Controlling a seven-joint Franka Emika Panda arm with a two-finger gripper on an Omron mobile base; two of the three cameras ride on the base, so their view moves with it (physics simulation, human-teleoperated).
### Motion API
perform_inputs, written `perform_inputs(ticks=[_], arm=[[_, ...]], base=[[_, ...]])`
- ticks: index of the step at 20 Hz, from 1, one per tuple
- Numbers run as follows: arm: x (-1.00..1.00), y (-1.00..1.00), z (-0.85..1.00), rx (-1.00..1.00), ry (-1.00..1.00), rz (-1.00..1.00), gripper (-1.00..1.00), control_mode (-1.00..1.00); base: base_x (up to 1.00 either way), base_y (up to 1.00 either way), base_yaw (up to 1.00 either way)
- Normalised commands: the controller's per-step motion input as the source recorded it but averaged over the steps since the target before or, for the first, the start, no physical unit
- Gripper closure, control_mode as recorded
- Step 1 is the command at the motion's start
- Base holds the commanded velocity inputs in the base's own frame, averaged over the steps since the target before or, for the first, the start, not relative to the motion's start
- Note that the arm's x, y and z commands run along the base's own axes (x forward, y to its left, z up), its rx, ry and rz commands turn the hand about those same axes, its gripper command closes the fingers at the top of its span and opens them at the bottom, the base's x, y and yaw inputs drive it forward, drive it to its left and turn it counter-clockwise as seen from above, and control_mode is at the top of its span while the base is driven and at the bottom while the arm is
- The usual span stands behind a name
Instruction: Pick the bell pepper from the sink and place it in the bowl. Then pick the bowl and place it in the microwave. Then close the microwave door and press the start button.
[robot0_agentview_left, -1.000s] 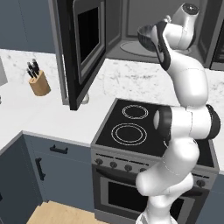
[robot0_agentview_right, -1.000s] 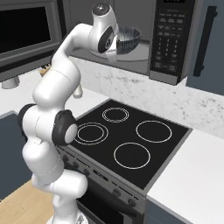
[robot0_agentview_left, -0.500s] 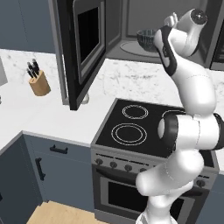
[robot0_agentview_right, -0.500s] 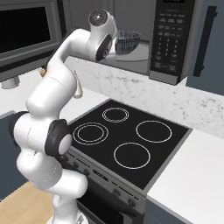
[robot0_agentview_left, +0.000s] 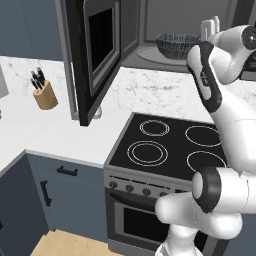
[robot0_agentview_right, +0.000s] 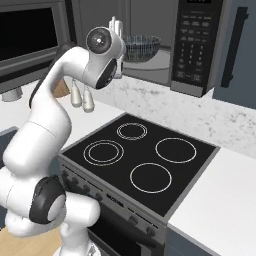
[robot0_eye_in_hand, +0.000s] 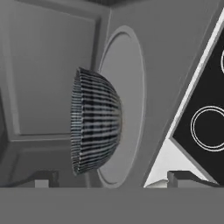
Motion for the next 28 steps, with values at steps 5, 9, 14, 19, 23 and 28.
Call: perform_inputs(ticks=[5, 9, 14, 19, 23, 28], arm=[[-1.00, 0.23, 0.31, 0.01, -0.19, 0.01, -1.00, -1.00], [-1.00, 0.29, 0.27, -0.02, -0.16, 0.00, -1.00, -1.00], [-1.00, 0.26, 0.32, -0.07, -0.07, 0.00, -1.00, -1.00], [-0.97, 0.38, 0.24, -0.05, -0.03, -0.02, -1.00, -1.00], [-0.92, 0.46, 0.20, -0.07, 0.00, -0.08, -1.00, -1.00], [-0.83, 0.48, 0.07, -0.02, 0.00, -0.10, -1.00, -1.00]], base=[[0.00, 0.00, 0.00], [0.00, 0.00, 0.00], [0.00, 0.00, 0.00], [0.00, 0.00, 0.00], [0.00, 0.00, 0.00], [0.00, 0.00, 0.00]])
